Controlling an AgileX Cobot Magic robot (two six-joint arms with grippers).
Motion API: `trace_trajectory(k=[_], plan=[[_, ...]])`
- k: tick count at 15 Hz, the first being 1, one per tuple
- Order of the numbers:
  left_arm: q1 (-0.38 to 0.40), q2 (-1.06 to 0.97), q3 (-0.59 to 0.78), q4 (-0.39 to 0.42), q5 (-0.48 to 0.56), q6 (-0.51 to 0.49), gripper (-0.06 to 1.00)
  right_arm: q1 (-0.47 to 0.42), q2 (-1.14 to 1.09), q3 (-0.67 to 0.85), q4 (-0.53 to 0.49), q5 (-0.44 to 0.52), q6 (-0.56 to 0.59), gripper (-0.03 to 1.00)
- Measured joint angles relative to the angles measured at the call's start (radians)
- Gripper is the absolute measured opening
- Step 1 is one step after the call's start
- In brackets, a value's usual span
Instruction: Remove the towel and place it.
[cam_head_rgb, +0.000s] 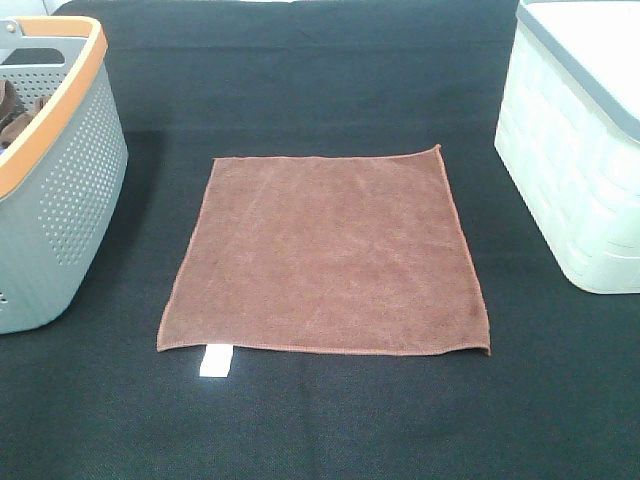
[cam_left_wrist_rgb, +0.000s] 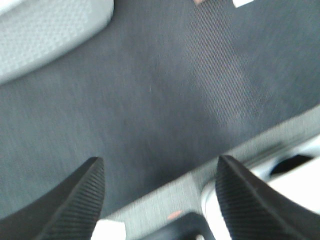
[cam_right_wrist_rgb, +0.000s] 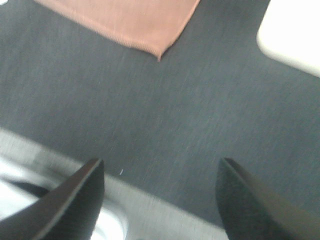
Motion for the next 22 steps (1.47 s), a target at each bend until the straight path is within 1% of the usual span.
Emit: trace_trajectory(k=[3,4,5,6,10,12,14,22], plan=[[0.000,-0.158,0.000,-0.013,-0.025,0.082,0.62,0.000,-0.154,0.048,-0.015,-0.017,0.000,0.62],[0.000,-0.203,0.012,-0.014,-0.062,0.123,0.62,0.000,-0.204,0.048,-0.015,-0.017,0.000,0.62],[0.000,-0.220,0.029,-0.017,-0.109,0.133,0.62,0.000,-0.223,0.051,-0.015,-0.017,0.000,0.62],[0.000,-0.222,0.042,-0.022,-0.125,0.141,0.62,0.000,-0.228,0.051,-0.015,-0.017,0.000,0.62],[0.000,-0.222,0.048,-0.031,-0.134,0.144,0.62,0.000,-0.233,0.053,-0.015,-0.017,0.000,0.62],[0.000,-0.222,0.048,-0.056,-0.136,0.154,0.62,0.000,-0.233,0.053,-0.015,-0.017,0.000,0.62],[0.000,-0.222,0.048,-0.064,-0.136,0.160,0.62,0.000,-0.233,0.053,-0.015,-0.017,0.000,0.62],[0.000,-0.222,0.048,-0.064,-0.137,0.160,0.62,0.000,-0.233,0.053,-0.015,-0.017,0.000,0.62]])
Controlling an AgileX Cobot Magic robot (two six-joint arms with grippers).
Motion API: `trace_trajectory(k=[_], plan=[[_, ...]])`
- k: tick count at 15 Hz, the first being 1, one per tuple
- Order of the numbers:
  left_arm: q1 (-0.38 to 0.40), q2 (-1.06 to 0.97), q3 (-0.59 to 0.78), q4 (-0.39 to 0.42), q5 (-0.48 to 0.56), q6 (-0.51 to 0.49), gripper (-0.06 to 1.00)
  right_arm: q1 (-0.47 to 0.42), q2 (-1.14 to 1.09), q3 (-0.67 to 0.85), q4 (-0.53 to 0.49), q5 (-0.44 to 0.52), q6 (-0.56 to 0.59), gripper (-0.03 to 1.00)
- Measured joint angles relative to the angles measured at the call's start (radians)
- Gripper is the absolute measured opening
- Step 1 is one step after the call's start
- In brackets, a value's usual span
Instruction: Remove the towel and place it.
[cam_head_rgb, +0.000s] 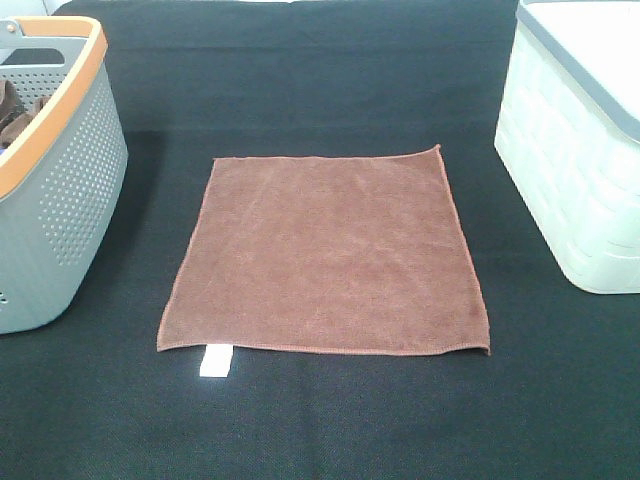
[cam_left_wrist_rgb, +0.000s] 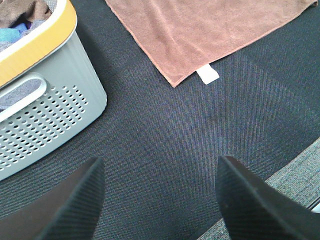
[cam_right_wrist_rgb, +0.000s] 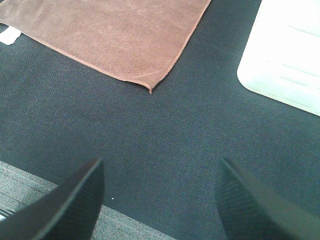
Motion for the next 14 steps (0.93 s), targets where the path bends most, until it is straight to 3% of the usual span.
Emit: trace_trajectory(k=[2,5,9,14], plan=[[0.018,0.000,0.000,0.000,-0.001,0.001,0.62,-0.002,0.000,0.000,0.000,0.000,0.000,0.62],[0.227,0.000,0.000,0.000,-0.002,0.002,0.62,-0.107,0.000,0.000,0.003,0.000,0.000,0.62],[0.428,-0.060,0.000,0.000,-0.002,0.002,0.62,-0.234,0.000,0.000,0.003,0.000,0.000,0.62],[0.460,-0.162,0.000,0.000,-0.003,0.002,0.62,-0.346,-0.086,0.000,0.003,0.000,0.000,0.62]])
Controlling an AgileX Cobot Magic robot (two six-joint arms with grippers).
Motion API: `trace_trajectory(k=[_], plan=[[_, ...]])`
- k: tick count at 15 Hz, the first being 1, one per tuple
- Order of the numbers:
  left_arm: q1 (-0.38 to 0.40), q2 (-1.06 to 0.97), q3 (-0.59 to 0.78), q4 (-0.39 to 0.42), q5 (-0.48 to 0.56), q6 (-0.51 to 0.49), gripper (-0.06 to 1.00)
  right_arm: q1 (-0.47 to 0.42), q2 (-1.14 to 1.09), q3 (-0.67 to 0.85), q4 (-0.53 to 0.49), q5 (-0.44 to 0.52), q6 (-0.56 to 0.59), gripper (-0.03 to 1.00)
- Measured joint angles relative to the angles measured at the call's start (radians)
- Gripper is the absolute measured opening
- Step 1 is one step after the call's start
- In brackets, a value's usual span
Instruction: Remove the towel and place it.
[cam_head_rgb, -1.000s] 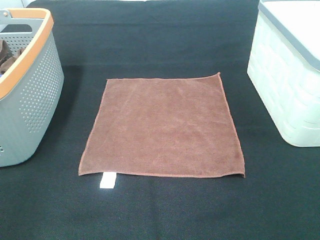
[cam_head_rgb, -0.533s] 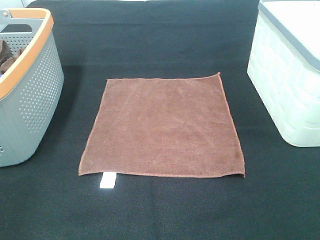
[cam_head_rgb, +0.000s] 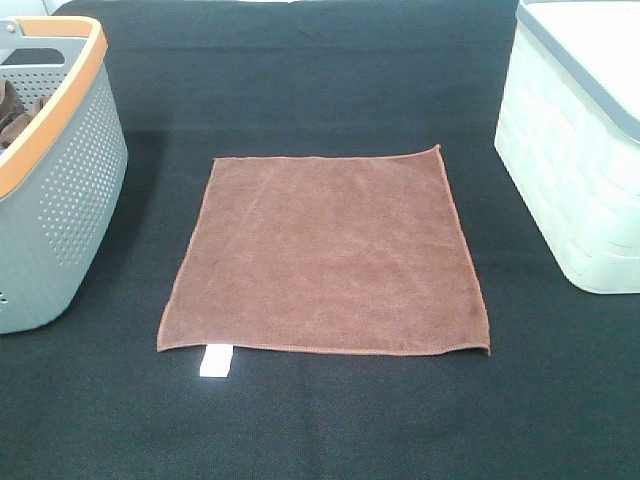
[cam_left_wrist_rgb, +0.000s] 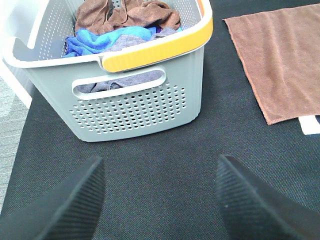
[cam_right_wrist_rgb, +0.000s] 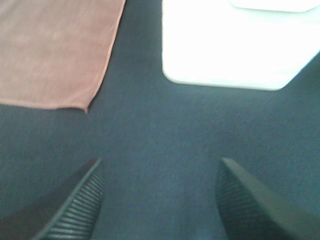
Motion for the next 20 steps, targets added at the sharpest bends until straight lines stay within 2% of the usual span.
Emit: trace_trajectory(k=[3,7,20], plan=[[0.000,0.000,0.000,0.000,0.000,0.000,0.62,-0.002,-0.098,0.000,0.005,0.000,0.000,0.62],[0.057,0.000,0.000,0.000,0.000,0.000,0.62,-0.002,-0.127,0.001,0.006,0.000,0.000,0.62],[0.059,0.000,0.000,0.000,0.000,0.000,0.62,-0.002,-0.127,0.003,0.007,0.000,0.000,0.62]])
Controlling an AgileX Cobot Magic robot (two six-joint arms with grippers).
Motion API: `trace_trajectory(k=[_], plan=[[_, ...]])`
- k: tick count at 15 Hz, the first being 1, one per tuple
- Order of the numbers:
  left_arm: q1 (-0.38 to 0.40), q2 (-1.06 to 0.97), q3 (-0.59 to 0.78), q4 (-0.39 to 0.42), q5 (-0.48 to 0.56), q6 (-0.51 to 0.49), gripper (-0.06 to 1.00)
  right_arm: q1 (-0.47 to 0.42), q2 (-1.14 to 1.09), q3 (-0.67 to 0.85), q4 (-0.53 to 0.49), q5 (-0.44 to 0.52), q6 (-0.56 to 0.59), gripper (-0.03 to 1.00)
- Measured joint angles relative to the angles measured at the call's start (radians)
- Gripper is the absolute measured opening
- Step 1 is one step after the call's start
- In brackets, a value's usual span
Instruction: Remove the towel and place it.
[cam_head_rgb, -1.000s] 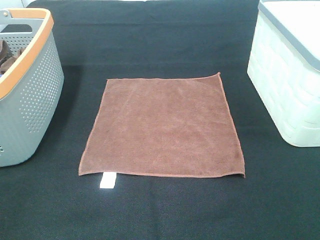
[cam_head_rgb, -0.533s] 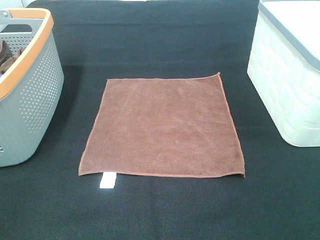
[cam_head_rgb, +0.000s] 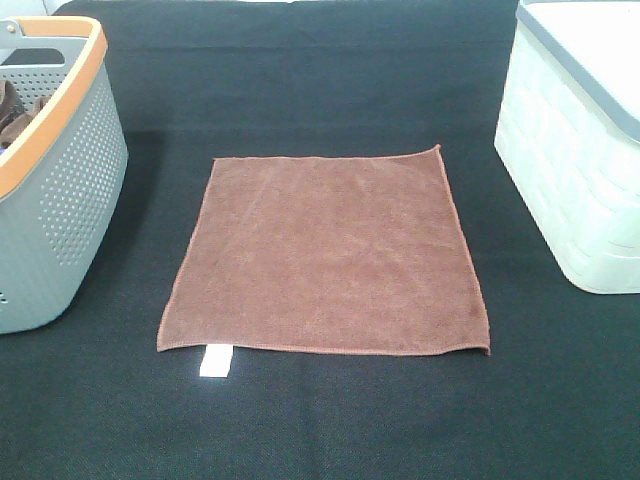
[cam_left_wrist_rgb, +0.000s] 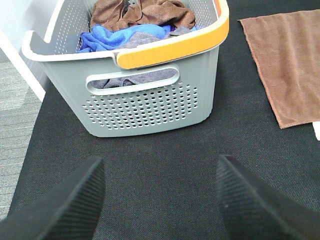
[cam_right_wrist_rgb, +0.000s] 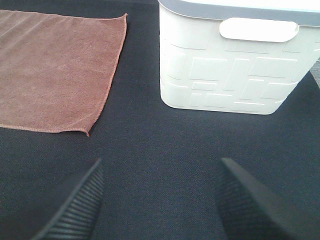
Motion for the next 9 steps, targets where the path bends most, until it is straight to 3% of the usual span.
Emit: trace_trajectory(k=[9], plan=[[0.000,0.000,0.000,0.000,0.000,0.000,0.62,0.000,0.000,0.000,0.000,0.000,0.000,0.62]])
